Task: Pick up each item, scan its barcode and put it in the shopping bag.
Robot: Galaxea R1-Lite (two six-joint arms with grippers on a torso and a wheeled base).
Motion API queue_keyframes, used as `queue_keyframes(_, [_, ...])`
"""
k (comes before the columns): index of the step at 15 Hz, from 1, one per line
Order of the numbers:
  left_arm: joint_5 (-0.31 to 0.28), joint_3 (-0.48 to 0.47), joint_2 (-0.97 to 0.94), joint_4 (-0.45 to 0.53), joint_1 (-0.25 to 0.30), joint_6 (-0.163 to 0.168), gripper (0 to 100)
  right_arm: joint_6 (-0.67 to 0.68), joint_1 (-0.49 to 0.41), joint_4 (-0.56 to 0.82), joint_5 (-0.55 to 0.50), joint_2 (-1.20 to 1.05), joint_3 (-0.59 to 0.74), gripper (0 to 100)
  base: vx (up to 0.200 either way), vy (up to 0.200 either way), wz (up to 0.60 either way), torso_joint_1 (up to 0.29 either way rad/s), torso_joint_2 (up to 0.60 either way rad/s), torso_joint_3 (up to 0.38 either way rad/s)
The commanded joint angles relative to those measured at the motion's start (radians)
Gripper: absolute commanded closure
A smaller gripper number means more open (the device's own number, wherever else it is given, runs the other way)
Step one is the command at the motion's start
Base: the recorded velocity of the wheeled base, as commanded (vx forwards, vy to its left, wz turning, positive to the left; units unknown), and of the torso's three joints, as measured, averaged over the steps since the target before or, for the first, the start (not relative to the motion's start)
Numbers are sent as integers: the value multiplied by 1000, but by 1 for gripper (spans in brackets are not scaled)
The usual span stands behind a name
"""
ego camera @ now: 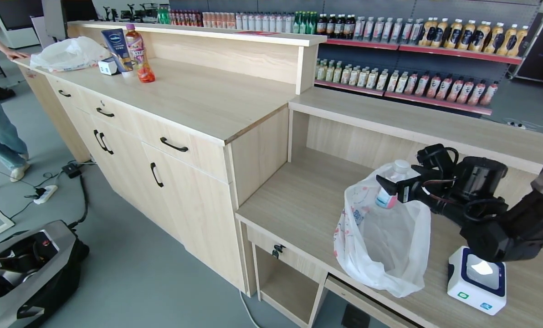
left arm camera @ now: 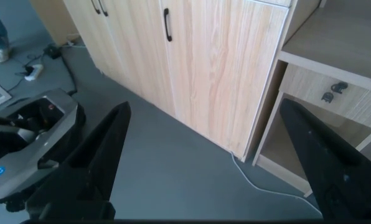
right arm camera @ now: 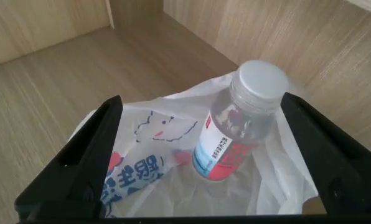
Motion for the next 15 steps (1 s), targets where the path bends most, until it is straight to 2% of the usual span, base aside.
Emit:
queue_keyframes(1, [0, 0, 0, 0, 0, 0, 0, -88, -29, 136, -22, -395, 217, 0, 0, 0, 0, 0, 0, 0])
queue_keyframes(3, [0, 0, 0, 0, 0, -1, 0, -144, -49, 277, -25, -563, 215, 0, 0, 0, 0, 0, 0, 0])
queue_keyframes(6, [0, 0, 0, 0, 0, 0, 0, -248, -81, 320, -25, -675, 194, 0, 0, 0, 0, 17, -43, -28])
queue_keyframes(8, [0, 0, 0, 0, 0, -1, 0, -315, -93, 446, -36, -737, 128, 0, 0, 0, -600, 144, -337, -178])
queue_keyframes(11, [0, 0, 0, 0, 0, -1, 0, -303, -92, 791, -191, -803, -76, 0, 0, 0, -600, 45, -105, -56])
queue_keyframes(12, [0, 0, 0, 0, 0, 0, 0, -234, -93, 995, -272, -815, -205, 0, 0, 0, -600, 22, -2, -12])
queue_keyframes(13, [0, 0, 0, 0, 0, 0, 0, -164, -100, 1127, -338, -818, -282, 0, 0, 0, -600, 7, -7, 2])
queue_keyframes(15, [0, 0, 0, 0, 0, -1, 0, -58, -143, 1383, -409, -847, -325, 0, 0, 0, -600, 0, -5, 2])
